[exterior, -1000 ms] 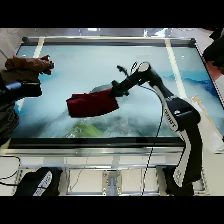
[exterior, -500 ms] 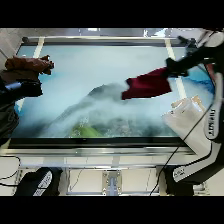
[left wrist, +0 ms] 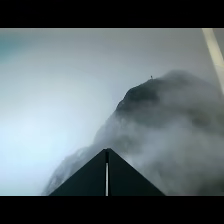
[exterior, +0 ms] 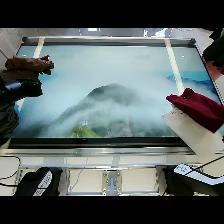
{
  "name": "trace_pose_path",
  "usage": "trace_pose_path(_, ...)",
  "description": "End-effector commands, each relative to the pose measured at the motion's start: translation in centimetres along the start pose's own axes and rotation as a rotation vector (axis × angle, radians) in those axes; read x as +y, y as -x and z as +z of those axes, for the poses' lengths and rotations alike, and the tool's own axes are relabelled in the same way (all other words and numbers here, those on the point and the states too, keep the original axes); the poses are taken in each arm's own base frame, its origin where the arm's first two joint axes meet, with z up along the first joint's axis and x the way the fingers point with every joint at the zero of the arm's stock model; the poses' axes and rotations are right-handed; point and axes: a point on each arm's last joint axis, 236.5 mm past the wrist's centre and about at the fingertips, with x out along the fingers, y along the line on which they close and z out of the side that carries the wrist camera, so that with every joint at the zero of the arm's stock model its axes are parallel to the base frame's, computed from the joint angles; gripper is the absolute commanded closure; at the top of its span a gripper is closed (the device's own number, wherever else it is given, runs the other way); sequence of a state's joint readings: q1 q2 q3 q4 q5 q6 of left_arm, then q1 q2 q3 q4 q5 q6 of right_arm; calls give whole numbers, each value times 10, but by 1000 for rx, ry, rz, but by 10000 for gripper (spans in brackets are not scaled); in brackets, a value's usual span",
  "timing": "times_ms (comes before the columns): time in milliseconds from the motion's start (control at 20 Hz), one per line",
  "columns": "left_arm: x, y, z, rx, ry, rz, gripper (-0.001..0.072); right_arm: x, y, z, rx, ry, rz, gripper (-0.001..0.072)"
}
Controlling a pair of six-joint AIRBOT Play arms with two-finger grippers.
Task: Fold the shirts.
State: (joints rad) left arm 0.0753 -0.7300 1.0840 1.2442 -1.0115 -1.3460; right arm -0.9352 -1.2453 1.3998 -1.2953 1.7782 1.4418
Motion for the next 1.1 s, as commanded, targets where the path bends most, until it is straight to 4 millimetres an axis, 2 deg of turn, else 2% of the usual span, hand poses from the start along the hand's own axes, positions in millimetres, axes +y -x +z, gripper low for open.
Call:
trace_pose_path(0, 1, 0, 0, 0, 0, 2, 696, -74, -38, -58, 72, -248, -38, 696)
trace_pose_path(50, 1, -1, 0, 2, 0, 1, 696, -83, -40, -66, 81, -298, -34, 641)
trace_pose_path(150, 1, -2, -1, 7, 2, 1, 696, -82, -29, -60, 33, -400, 12, 314)
trace_pose_path(200, 2, -4, -2, 10, 3, 1, 696, -70, -17, -46, -25, -392, 64, 266)
trace_pose_path(300, 2, -6, -3, 18, 5, 1, 696, -19, 24, -8, -190, -313, 265, 267)
trace_pose_path(400, 3, -9, -5, 29, 6, 0, 696, 55, 87, 25, -385, -164, 534, 274)
trace_pose_path(450, 3, -9, -5, 30, 7, -1, 696, 95, 119, 28, -466, -36, 649, 369)
trace_pose_path(550, 3, -9, -5, 29, 7, -1, 696, 159, 160, 19, -558, 151, 786, 680)
trace_pose_path(600, 3, -9, -5, 29, 7, -1, 696, 186, 169, 9, -580, 243, 810, 697)
trace_pose_path(700, 3, -9, -5, 29, 7, -1, 696, 227, 166, -15, -579, 427, 800, 697)
trace_pose_path(750, 3, -9, -5, 29, 7, -1, 696, 242, 157, -26, -550, 494, 782, 697)
trace_pose_path(950, 3, -9, -5, 29, 7, -1, 696, 271, 106, -66, -387, 682, 648, 697)
trace_pose_path(1050, 3, -9, -5, 29, 7, -1, 696, 280, 90, -83, -342, 759, 600, 697)
